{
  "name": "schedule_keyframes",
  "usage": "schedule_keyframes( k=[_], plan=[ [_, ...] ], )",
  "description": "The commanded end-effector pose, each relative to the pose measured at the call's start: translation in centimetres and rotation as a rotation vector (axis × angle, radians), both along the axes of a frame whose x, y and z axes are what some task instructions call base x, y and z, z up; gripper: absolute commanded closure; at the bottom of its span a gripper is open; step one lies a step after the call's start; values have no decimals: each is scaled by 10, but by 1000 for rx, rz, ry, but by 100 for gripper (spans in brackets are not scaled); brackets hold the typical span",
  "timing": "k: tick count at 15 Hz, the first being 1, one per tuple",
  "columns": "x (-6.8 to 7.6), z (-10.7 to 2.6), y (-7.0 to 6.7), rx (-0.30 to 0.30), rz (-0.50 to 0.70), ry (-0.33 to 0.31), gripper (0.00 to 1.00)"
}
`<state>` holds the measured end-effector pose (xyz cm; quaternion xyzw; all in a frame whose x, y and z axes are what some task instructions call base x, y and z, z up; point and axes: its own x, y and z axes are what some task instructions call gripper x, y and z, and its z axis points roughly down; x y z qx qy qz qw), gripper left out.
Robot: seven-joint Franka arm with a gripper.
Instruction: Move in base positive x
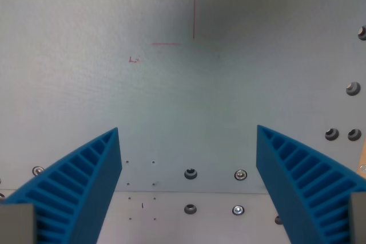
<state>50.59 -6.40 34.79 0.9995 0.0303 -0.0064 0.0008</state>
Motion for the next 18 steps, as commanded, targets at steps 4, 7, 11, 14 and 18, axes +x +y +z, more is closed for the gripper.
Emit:
schedule_keyframes(
  k=[4,7,11,14,18],
  plan=[
    [20,3,-1,0,0,-5,0],
    [35,2,-2,0,0,-5,0],
    [55,1,-3,0,0,-5,0],
    [70,1,-4,0,0,-5,0],
    [90,-1,-6,0,0,-5,0]
  ],
)
